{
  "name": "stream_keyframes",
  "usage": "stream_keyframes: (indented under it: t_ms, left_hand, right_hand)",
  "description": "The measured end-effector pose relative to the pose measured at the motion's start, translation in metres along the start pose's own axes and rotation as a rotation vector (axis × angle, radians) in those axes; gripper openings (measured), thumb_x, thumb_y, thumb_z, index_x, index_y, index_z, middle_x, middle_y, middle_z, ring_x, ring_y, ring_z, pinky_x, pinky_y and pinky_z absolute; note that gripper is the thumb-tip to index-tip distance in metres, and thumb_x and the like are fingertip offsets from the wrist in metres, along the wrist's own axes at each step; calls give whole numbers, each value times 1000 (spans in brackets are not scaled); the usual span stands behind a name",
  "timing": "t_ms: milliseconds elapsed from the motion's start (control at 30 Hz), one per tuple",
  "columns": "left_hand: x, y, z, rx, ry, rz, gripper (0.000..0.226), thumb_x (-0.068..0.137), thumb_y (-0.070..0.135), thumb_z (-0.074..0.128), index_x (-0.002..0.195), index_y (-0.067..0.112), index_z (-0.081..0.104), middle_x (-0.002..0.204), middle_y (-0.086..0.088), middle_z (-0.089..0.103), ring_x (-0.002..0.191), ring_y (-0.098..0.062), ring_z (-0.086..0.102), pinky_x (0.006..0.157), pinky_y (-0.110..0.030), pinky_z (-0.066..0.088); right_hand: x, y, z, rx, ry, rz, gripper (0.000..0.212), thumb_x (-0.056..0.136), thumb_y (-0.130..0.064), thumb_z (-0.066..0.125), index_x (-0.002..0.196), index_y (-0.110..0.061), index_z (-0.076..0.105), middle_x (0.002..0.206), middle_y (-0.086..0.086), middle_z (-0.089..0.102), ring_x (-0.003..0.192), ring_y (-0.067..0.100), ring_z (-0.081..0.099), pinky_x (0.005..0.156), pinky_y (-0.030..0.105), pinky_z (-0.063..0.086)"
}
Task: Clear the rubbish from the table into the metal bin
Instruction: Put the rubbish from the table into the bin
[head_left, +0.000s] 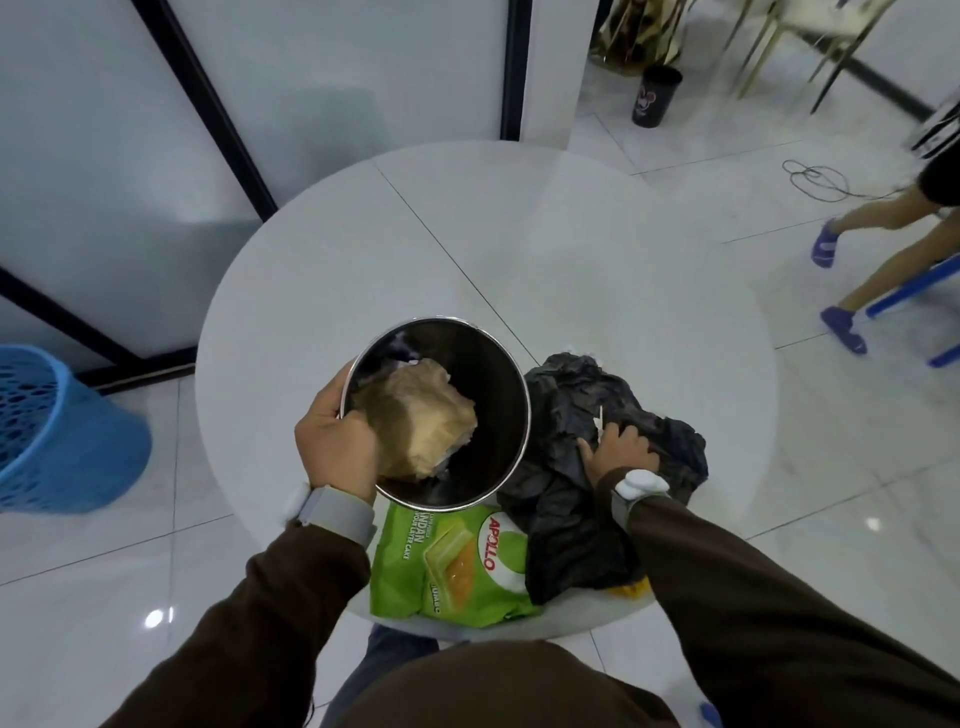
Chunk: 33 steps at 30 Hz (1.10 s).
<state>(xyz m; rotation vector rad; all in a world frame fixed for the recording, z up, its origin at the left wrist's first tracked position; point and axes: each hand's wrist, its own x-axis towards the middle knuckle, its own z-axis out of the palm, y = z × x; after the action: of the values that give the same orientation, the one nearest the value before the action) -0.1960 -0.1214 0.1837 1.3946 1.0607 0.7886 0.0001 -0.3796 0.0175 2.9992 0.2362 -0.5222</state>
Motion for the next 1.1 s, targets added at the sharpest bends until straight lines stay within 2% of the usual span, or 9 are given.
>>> stream_keyframes:
  t_ms: [133,267,467,633,733,833,900,1100]
  left_hand:
    - [2,-3,-9,20,17,3,64,79,-19,44,120,22,73,112,3,73,99,-3,67,85,-12,53]
    - [5,-9,-15,25,25,6,66,78,-18,44,118,24,74,111,2,74,109,-16,67,97,-32,55]
    - [10,-17,-20,33,29,-18,68,75,-14,44,117,29,76,112,5,75,111,-19,68,101,-43,56]
    - [11,-21,-22,22,29,-20,68,73,-10,44,113,35,77,113,6,76,112,-19,69,101,-46,55]
    - [9,-18,-21,-6,32,-35,69,74,-13,44,111,35,76,111,5,76,110,-17,69,101,-44,56]
    - [6,-15,-18,-24,29,-49,69,75,-15,43,114,31,76,112,3,76,110,-16,69,101,-42,56]
    - [5,-15,-18,-38,29,-53,68,75,-16,43,115,28,76,114,2,75,111,-17,69,102,-43,55]
    - [4,-16,-23,-43,60,-66,71,75,-15,43,105,41,76,116,1,75,113,-20,68,102,-47,55]
  right_hand:
    - [10,-3,2,44,-115,-4,57,98,-64,37,125,-14,46,125,16,52,107,38,60,76,41,43]
    - [24,1,5,109,-231,8,53,102,-56,36,130,-12,45,132,18,54,114,40,59,83,42,45]
    - [33,4,-4,189,-332,-10,46,103,-48,39,128,-9,46,132,21,58,115,40,60,92,40,45]
    - [28,5,-21,390,-267,-9,52,101,-59,34,123,-13,44,126,21,61,113,42,60,86,41,42]
    - [19,9,-31,495,-168,-23,45,101,-59,33,108,-15,44,114,21,65,105,42,62,83,41,42]
    - [9,14,-42,570,-75,-57,41,102,-56,34,102,-16,43,99,17,64,97,41,62,77,39,42]
    - [2,13,-52,606,-35,-111,38,102,-54,36,98,-17,43,90,12,61,93,39,62,76,39,45]
    - [-35,-31,-102,754,95,-383,29,103,-43,44,92,-17,47,78,6,59,76,31,56,69,37,43]
